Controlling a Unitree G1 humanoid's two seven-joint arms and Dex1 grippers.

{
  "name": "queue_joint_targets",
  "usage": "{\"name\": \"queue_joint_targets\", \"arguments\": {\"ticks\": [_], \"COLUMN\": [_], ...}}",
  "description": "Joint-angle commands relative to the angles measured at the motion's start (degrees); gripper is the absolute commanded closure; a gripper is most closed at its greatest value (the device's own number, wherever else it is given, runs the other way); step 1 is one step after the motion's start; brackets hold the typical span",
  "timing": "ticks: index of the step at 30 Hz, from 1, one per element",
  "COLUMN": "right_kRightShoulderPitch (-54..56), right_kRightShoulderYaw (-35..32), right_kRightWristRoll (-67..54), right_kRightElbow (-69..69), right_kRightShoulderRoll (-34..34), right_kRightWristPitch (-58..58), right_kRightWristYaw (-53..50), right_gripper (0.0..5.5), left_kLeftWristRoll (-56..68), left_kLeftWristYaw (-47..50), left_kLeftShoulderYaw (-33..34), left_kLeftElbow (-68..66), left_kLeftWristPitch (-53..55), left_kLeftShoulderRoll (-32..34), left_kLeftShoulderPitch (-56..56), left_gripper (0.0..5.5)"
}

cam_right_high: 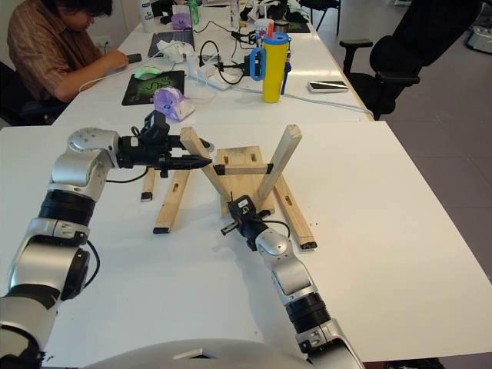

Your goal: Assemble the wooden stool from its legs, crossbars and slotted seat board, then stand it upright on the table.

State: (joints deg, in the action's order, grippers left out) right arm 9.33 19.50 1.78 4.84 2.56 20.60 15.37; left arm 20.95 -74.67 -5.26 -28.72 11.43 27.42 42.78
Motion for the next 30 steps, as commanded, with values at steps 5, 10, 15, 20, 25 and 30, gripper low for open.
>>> {"name": "queue_joint_targets", "arguments": {"ticks": [5, 10, 15, 20, 25, 30], "right_kRightShoulderPitch": [-3.1, -5.6, -3.4, -3.0, -3.0, -1.9], "right_kRightShoulderYaw": [0.1, -8.0, -11.0, -9.0, -7.5, -5.7], "right_kRightWristRoll": [-0.6, -7.9, -7.2, -6.8, -6.1, -3.0], "right_kRightElbow": [3.8, -6.7, -3.3, -2.4, -3.7, 0.1], "right_kRightShoulderRoll": [0.7, -1.5, -2.3, -3.5, -3.7, -3.2], "right_kRightWristPitch": [6.7, -7.0, -9.9, -8.5, -5.7, -3.0], "right_kRightWristYaw": [1.7, 1.5, -1.8, -1.7, -1.8, -3.3], "right_gripper": [5.49, 5.49, 5.49, 5.49, 5.49, 5.49], "left_kLeftWristRoll": [-1.5, -2.1, -1.9, -3.5, -3.9, -5.8], "left_kLeftWristYaw": [7.9, 7.1, 4.1, -1.3, -6.7, -6.7], "left_kLeftShoulderYaw": [-1.8, -2.0, -2.5, -3.8, -4.2, -4.3], "left_kLeftElbow": [3.5, 5.0, 4.0, -0.5, -3.9, -5.7], "left_kLeftWristPitch": [1.7, 2.2, 3.1, 2.3, 2.9, -0.1], "left_kLeftShoulderRoll": [-5.5, -2.1, 0.7, 4.3, 6.4, 5.1], "left_kLeftShoulderPitch": [-11.7, -9.9, -6.1, -0.6, 6.1, 5.7], "left_gripper": [3.44, 3.44, 3.44, 3.44, 3.44, 3.44]}}
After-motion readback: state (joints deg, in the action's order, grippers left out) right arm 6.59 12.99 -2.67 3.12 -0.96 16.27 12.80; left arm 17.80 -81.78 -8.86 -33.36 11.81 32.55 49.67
